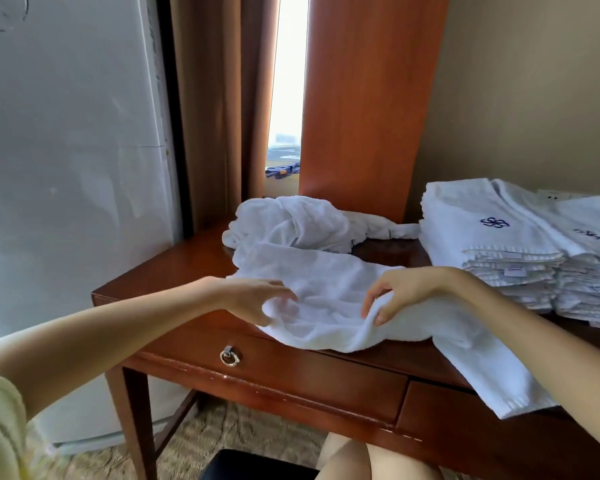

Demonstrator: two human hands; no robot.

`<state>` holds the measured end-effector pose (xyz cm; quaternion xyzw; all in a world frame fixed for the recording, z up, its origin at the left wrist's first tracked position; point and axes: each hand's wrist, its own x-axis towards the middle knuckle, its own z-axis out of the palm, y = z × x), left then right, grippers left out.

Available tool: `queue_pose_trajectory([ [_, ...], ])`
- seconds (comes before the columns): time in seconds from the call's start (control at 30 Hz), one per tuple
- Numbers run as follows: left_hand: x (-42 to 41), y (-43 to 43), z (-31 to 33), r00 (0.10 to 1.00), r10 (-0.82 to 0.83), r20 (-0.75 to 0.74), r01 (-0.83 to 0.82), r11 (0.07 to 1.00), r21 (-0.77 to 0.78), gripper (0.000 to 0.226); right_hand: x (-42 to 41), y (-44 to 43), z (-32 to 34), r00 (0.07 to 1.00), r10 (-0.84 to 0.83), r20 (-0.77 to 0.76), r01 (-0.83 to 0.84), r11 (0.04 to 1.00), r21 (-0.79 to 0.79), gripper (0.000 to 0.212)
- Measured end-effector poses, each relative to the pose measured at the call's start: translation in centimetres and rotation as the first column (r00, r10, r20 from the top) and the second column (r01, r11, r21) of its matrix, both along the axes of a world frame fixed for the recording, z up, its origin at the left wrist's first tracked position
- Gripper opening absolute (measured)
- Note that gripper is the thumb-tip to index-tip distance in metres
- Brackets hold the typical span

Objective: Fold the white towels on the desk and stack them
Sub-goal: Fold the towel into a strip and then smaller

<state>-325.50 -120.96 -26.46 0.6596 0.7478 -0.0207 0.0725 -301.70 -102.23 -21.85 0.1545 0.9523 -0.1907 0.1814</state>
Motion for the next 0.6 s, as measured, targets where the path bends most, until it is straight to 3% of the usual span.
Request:
queue_pose_trajectory([
  [0.07,0.3,-0.5,-1.1,0.993,-0.090,-0.078,0.087,0.996,-0.034,0.045,0.3,-0.3,0.0,0.997,-0.038,0.072,0.034,0.998,0.054,0.035],
  [0.17,-1.4,-1.6,-0.6,0.988,-0.029,-0.152,0.027,0.999,-0.020,0.033,1.0,-0.6,-0.2,0.978,-0.089,0.188,0.059,0.986,0.158,0.053],
  [0.23,-2.6,-2.7,-0.2,0.985,-0.021,-0.170,0.015,0.999,-0.038,0.039,1.1,-0.3,-0.5,0.974,-0.090,0.206,0.074,0.994,0.082,0.044],
  [0.3,-3.9,-4.0,-0.5,0.956,-0.051,-0.288,0.036,0.998,-0.060,0.054,0.8,-0.2,-0.3,0.980,-0.093,0.175,0.105,0.993,-0.056,0.031],
  [0.4,-5.9,-5.2,0.0,0.895,-0.014,-0.446,0.031,0.999,0.031,0.057,0.4,0.3,0.0,0.987,-0.159,0.022,0.160,0.964,-0.213,0.050],
  [0.43,-6.5,-5.5,0.3,0.903,0.038,-0.428,0.000,0.996,0.088,0.053,0.3,0.4,0.1,0.981,-0.190,-0.027,0.176,0.948,-0.264,0.049],
  [0.5,-7.6,-5.5,1.3,0.953,0.173,-0.249,-0.105,0.958,0.267,0.043,0.4,0.9,0.1,0.965,-0.245,-0.092,0.194,0.905,-0.379,0.040],
  [0.6,-8.3,-3.6,2.2,0.934,0.343,0.100,-0.344,0.789,0.509,0.045,0.0,2.5,-0.8,0.903,-0.389,-0.182,0.268,0.841,-0.469,0.031],
])
